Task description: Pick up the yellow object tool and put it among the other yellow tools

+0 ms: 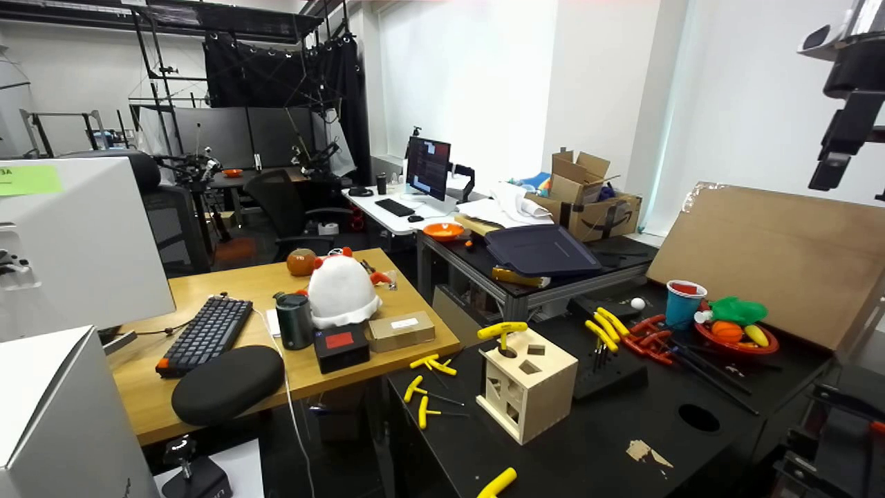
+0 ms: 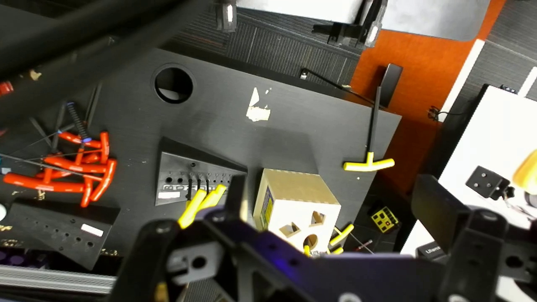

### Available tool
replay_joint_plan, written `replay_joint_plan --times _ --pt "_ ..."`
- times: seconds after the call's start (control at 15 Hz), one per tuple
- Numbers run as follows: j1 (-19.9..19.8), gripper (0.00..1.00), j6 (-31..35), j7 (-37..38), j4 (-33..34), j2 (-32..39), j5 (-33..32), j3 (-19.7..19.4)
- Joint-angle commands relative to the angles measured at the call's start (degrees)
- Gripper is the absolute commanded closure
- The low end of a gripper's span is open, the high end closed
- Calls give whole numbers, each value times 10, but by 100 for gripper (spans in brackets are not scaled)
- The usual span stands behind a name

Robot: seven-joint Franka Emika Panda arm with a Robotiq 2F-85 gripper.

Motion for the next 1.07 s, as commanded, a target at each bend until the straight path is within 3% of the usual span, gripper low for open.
replay_joint_plan --times 0.0,0.2,0.67,1.0 --pt "18 0 47 -6 -19 40 23 5" --pt "48 0 111 4 -15 100 50 19" --pt "107 0 368 41 -19 277 83 102" --pt "151 0 498 24 -3 412 107 133"
